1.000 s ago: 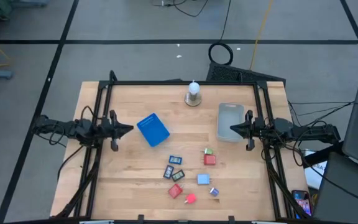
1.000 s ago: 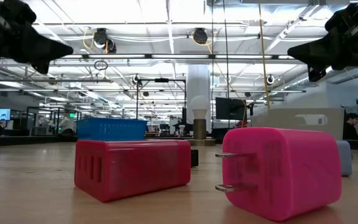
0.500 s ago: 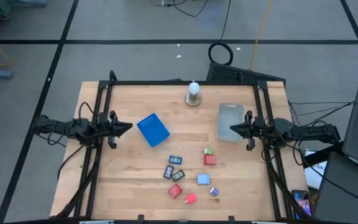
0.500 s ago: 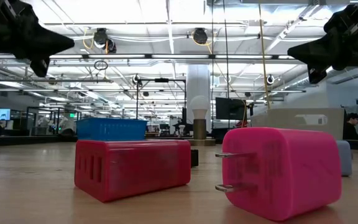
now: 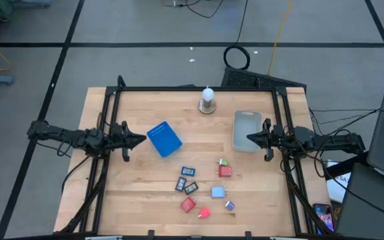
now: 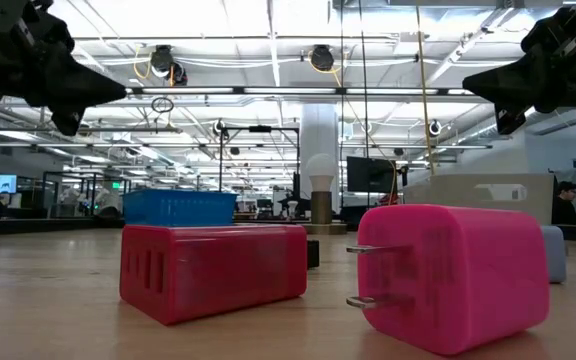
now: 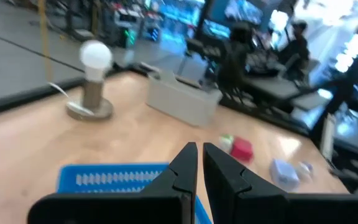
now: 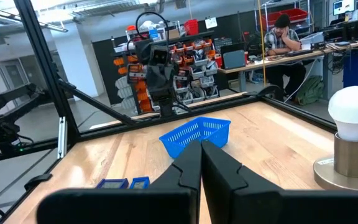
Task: Pick & Place Office items
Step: Put the top red charger adapter into the gray bin
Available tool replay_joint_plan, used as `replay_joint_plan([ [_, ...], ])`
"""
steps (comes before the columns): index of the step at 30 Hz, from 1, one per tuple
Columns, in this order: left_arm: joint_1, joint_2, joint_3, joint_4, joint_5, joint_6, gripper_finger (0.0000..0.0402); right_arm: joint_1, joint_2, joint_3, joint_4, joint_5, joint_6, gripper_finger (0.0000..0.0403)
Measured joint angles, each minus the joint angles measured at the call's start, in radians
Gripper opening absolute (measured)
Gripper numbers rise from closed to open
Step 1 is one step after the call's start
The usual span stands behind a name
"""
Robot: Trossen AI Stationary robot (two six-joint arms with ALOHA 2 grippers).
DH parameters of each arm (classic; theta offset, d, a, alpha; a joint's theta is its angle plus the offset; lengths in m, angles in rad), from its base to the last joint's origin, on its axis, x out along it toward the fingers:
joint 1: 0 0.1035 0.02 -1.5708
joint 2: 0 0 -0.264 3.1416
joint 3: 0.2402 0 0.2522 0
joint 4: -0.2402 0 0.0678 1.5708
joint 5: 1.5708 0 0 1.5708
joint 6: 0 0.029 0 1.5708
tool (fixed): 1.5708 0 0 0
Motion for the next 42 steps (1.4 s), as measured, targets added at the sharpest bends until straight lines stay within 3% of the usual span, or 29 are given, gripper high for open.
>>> replay_joint_plan([
  [9, -0.075, 0.087, 0.0, 0.01, 0.05, 0.145, 0.0012, 0.0, 0.0, 0.0, 0.007, -0.009, 0.056, 0.0004],
  [20, -0.08, 0.152, 0.04, 0.178, 0.046, 0.247, 0.0004, 0.001, 0.0, 0.0, 0.008, -0.188, 0.087, 0.0004],
  [26, -0.08, 0.273, 0.148, 0.196, -0.008, 0.262, 0.0004, 0.002, 0.001, 0.0, -0.009, -0.288, 0.016, 0.0004],
  [31, -0.079, 0.402, 0.19, 0.392, -0.017, 0.336, 0.0002, 0.002, 0.001, 0.0, -0.01, -0.365, -0.036, 0.0004],
  [38, -0.057, 0.543, 0.204, 0.462, -0.06, 0.324, 0.0002, 0.002, 0.022, 0.0, 0.07, -0.355, -0.116, 0.0004],
  [42, -0.013, 0.602, 0.205, 0.461, -0.065, 0.302, 0.0005, 0.002, 0.073, 0.0, 0.075, -0.258, -0.156, 0.0001],
])
